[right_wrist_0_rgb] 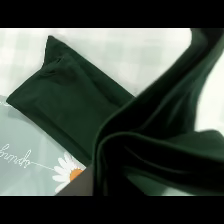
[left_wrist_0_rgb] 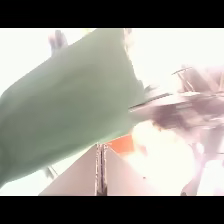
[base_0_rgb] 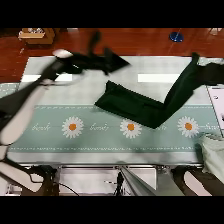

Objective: Fold the shirts.

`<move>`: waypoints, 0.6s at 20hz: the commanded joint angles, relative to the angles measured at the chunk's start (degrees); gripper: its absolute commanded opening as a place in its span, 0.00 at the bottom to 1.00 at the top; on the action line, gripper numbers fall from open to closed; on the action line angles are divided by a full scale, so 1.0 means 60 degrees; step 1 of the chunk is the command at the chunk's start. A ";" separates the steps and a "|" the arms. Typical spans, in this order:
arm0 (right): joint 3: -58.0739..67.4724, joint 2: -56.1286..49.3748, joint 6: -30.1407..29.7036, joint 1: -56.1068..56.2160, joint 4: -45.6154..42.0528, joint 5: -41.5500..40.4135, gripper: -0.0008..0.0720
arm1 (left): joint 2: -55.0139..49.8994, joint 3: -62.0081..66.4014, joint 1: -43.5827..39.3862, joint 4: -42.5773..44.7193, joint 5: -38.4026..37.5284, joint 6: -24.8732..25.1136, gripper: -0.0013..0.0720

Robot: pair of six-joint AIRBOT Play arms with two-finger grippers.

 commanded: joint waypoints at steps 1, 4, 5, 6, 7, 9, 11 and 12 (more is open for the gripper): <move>-0.0747 -0.0703 0.0841 0.1920 -0.0619 -0.2422 0.03 | 0.2102 0.0011 0.2146 0.0062 -0.1162 0.0055 0.07; -0.0776 -0.2084 0.1213 0.3402 -0.0470 -0.4411 0.03 | 0.3759 0.0011 0.3668 0.0066 -0.1996 0.0051 0.07; -0.0776 -0.2528 0.1213 0.3832 -0.0164 -0.5118 0.03 | 0.4218 0.0011 0.4022 0.0102 -0.2233 0.0047 0.07; -0.0776 -0.2983 0.1213 0.4258 0.0321 -0.5869 0.03 | 0.4656 0.0011 0.4313 0.0233 -0.2546 0.0047 0.07; -0.0776 -0.3373 0.1213 0.4634 0.0831 -0.6528 0.03 | 0.5013 0.0011 0.4506 0.0470 -0.2856 0.0015 0.07; -0.0776 -0.4087 0.1260 0.5329 0.1861 -0.7690 0.03 | 0.5643 0.0011 0.4619 0.1191 -0.3373 0.0004 0.07; -0.0776 -0.4739 0.1282 0.6025 0.2918 -0.8459 0.04 | 0.6080 0.0007 0.4608 0.1909 -0.3472 -0.0288 0.07; -0.0776 -0.5005 0.1282 0.6331 0.3184 -0.8735 0.09 | 0.6251 0.0007 0.4608 0.2160 -0.3475 -0.0339 0.07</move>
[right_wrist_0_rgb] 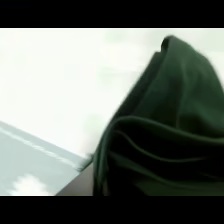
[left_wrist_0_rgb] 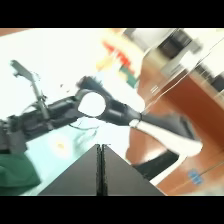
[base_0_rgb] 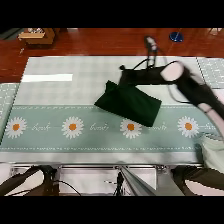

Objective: Fold the shirts.

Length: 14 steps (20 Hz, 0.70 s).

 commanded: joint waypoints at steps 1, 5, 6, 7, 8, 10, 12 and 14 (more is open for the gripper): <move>-0.0015 -0.1118 0.0066 0.1242 0.1577 -0.1876 0.39 | 0.0856 0.0000 0.0222 0.1100 -0.0390 -0.0237 0.07; -0.0015 -0.0965 0.0015 0.1297 0.1574 -0.2022 0.72 | 0.0962 -0.0007 0.0222 0.1282 -0.0568 -0.0240 0.07; -0.0015 -0.0670 0.0018 0.1056 0.1366 -0.1876 0.72 | 0.0962 -0.0007 0.0226 0.1344 -0.0568 -0.0237 0.07; -0.0015 -0.0284 0.0018 0.0703 0.1009 -0.1490 0.72 | 0.0962 -0.0007 0.0226 0.1461 -0.0568 -0.0237 0.07; -0.0015 0.0149 0.0018 0.0280 0.0397 -0.0849 0.72 | 0.0962 -0.0007 0.0226 0.1650 -0.0565 -0.0233 0.07; -0.0015 0.1162 0.0142 -0.0856 -0.1661 0.1290 0.72 | 0.0962 -0.0007 0.0226 0.2291 -0.0565 -0.0237 0.07; -0.0015 0.2120 0.0503 -0.2208 -0.4204 0.3876 0.71 | 0.0954 -0.0007 0.0226 0.3282 -0.0568 -0.0240 0.07; -0.0029 0.2710 0.0401 -0.3606 -0.6506 0.6186 0.61 | 0.0951 -0.0015 0.0222 0.4302 -0.0579 -0.0244 0.13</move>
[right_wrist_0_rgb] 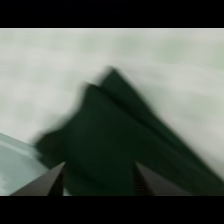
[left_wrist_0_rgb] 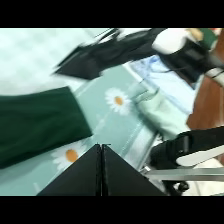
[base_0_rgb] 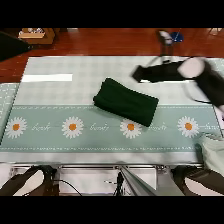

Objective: Fold the shirts.

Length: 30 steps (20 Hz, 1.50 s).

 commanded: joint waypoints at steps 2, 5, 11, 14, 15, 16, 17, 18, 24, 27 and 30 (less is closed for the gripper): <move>-0.0441 0.1188 -0.0572 -0.3209 -0.3687 0.4477 0.60 | -0.0011 -0.0011 0.0004 0.2259 -0.0095 -0.0412 0.40; -0.2091 0.1213 -0.1228 -0.5308 -0.0474 0.4390 0.81 | -0.0007 -0.0011 0.0004 0.3144 -0.0106 -0.0900 0.52; -0.5191 0.1202 -0.1993 -0.5406 0.3432 0.1239 0.83 | -0.0007 -0.0011 0.0004 0.3282 -0.0372 -0.1483 0.52; -0.5847 0.0696 -0.2116 -0.4721 0.4940 -0.0164 0.83 | -0.0007 -0.0011 -0.0058 0.3271 -0.0546 -0.1494 0.52; -0.5847 0.0313 -0.2178 -0.4357 0.5198 -0.0375 0.83 | -0.0004 -0.0011 -0.0098 0.3271 -0.0576 -0.1515 0.52; -0.5847 -0.0051 -0.2361 -0.3963 0.5595 -0.0568 0.83 | -0.0004 -0.0011 -0.0149 0.3271 -0.0601 -0.1519 0.52; -0.5847 -0.0441 -0.2692 -0.3504 0.6258 -0.0820 0.83 | -0.0004 -0.0011 -0.0208 0.3275 -0.0601 -0.1519 0.52; -0.5847 -0.0780 -0.2998 -0.3067 0.7009 -0.1118 0.83 | -0.0004 -0.0011 -0.0295 0.3271 -0.0601 -0.1523 0.52; -0.5530 -0.1290 -0.4302 -0.2459 0.9861 -0.1231 0.04 | 0.0000 -0.0011 -0.0780 0.3275 -0.0685 -0.2080 0.52; -0.4809 -0.0525 -0.4670 -0.3504 0.9122 0.0433 0.03 | 0.0000 -0.0011 -0.0874 0.3275 -0.0674 -0.1993 0.52; -0.3876 0.1213 -0.3570 -0.4849 0.7180 0.1443 0.03 | 0.0000 -0.0011 -0.0871 0.3275 -0.0674 -0.1883 0.52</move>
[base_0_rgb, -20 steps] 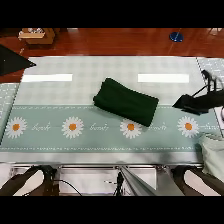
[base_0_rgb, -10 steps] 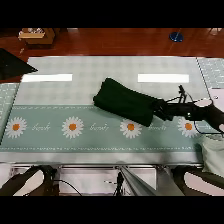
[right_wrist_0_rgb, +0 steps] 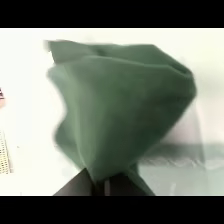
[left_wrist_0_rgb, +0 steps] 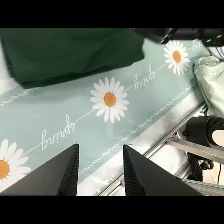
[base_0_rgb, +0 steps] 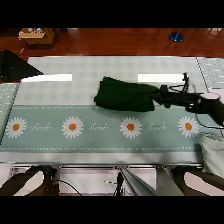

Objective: Fold the shirts.

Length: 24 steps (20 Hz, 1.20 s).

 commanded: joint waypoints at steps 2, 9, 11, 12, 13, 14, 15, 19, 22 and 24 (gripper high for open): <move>0.1504 0.2342 0.1676 -0.1989 -0.2743 0.1902 0.03 | 0.0004 0.0000 -0.0044 0.0011 -0.0007 0.0178 0.52; 0.4965 0.4255 0.3978 -0.6382 -0.7610 0.5439 0.03 | 0.0066 0.0000 -0.0044 0.0036 -0.0015 0.0506 0.52; 0.5650 0.4288 0.3989 -0.7705 -0.9322 0.6375 0.03 | 0.0066 0.0000 -0.0040 0.0040 -0.0015 0.0688 0.52; 0.5716 0.4291 0.3920 -0.8222 -0.9945 0.6692 0.03 | 0.0066 0.0000 -0.0040 0.0040 -0.0011 0.0798 0.52; 0.5690 0.4266 0.3920 -0.8637 -1.0448 0.7020 0.03 | 0.0066 0.0000 -0.0040 0.0040 -0.0007 0.1002 0.52; 0.5661 0.4200 0.3916 -0.8947 -1.0859 0.7391 0.03 | 0.0066 0.0000 -0.0040 0.0044 -0.0007 0.1147 0.52; 0.5661 0.4076 0.3912 -0.9133 -1.1187 0.7748 0.03 | 0.0051 0.0000 -0.0040 0.0044 -0.0011 0.1330 0.52; 0.5399 0.3905 0.3985 -0.9260 -1.3227 0.8317 0.03 | 0.0040 0.0000 -0.0040 0.0299 -0.0007 0.1450 0.52; 0.4743 0.3905 0.4105 -0.9260 -1.4021 0.8590 0.03 | 0.0018 0.0000 -0.0040 0.0758 0.0266 0.1836 0.52; 0.3952 0.3912 0.4098 -0.9260 -1.4560 0.8677 0.03 | -0.0051 0.0000 -0.0040 0.1140 0.0616 0.1832 0.52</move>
